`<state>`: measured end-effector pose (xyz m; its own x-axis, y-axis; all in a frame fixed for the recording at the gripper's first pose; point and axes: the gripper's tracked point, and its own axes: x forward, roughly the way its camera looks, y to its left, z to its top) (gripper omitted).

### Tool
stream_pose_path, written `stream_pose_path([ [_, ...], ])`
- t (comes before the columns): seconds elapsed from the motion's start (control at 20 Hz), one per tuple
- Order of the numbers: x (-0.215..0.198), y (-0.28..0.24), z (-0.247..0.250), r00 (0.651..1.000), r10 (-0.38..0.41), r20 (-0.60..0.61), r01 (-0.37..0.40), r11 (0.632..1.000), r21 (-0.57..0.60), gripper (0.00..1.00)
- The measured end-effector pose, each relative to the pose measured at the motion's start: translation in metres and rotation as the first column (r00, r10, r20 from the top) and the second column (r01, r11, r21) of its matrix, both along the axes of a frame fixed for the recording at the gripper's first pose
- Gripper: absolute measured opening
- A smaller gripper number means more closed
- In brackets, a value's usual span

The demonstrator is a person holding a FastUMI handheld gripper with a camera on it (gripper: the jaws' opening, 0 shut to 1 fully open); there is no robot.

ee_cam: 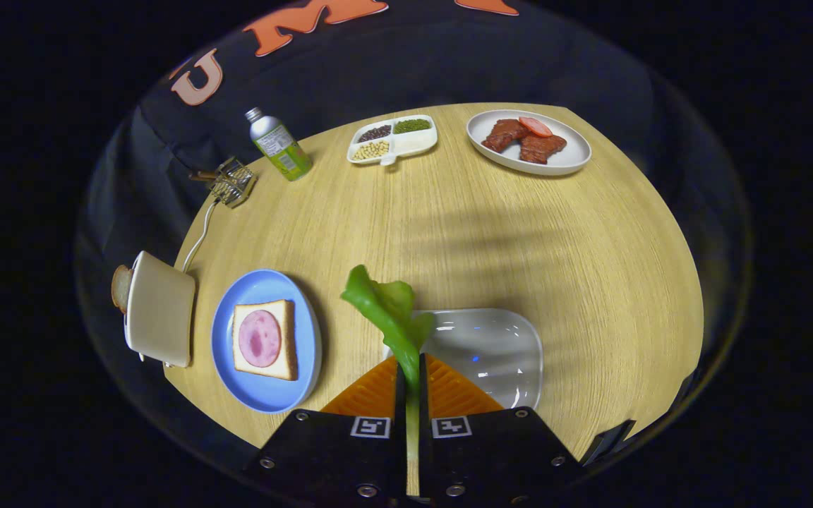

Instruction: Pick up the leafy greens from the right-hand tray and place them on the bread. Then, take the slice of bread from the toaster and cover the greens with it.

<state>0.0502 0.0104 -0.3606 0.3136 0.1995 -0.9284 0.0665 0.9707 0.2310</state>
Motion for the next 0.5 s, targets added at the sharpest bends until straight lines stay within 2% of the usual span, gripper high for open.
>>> stream_pose_path([
  [0.5,0.011,0.079,0.018,0.994,0.110,0.025,-0.111,0.992,0.055,0.07],
])
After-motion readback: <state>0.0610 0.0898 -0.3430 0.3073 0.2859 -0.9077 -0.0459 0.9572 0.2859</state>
